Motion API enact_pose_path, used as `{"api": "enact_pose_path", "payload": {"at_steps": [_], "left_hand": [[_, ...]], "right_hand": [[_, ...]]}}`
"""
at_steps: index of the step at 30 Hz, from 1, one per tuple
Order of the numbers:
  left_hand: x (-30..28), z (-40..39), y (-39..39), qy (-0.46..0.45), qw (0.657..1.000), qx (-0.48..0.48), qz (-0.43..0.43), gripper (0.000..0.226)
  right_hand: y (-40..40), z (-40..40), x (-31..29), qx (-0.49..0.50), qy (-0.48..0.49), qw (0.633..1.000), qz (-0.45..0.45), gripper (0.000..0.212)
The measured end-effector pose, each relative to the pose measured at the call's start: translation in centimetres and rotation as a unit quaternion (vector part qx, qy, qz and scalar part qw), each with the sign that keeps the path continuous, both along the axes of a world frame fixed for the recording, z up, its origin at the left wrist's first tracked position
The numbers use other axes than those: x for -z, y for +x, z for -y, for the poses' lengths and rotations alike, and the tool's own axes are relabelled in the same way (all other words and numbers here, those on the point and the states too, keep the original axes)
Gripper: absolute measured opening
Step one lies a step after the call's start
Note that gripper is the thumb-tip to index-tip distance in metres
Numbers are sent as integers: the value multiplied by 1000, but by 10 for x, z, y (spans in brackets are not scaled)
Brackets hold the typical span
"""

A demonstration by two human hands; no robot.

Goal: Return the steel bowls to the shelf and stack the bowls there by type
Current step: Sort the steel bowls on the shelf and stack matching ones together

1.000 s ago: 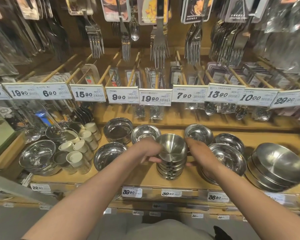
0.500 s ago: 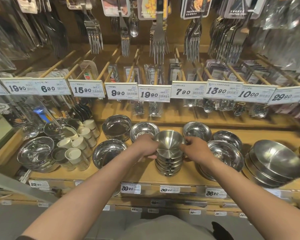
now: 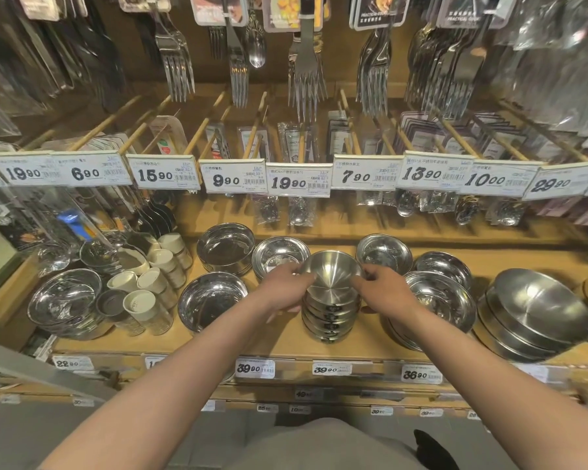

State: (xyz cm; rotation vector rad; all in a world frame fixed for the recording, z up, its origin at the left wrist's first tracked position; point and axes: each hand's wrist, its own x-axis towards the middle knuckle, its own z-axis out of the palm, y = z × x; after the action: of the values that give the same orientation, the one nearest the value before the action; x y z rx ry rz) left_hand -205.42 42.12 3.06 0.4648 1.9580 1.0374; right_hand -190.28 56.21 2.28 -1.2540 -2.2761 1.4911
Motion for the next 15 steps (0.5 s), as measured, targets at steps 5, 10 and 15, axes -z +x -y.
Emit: {"api": "enact_pose_path", "payload": {"at_steps": [5, 10, 15], "left_hand": [[1, 3, 3, 5, 996, -8, 84, 62], [-1, 0, 5, 24, 993, -33, 112, 54], [-1, -6, 2, 13, 994, -39, 103, 55]], "right_hand": [[1, 3, -2, 11, -96, 995, 7, 25], [1, 4, -2, 33, -131, 991, -13, 35], [-3, 7, -7, 45, -76, 996, -31, 37]]}}
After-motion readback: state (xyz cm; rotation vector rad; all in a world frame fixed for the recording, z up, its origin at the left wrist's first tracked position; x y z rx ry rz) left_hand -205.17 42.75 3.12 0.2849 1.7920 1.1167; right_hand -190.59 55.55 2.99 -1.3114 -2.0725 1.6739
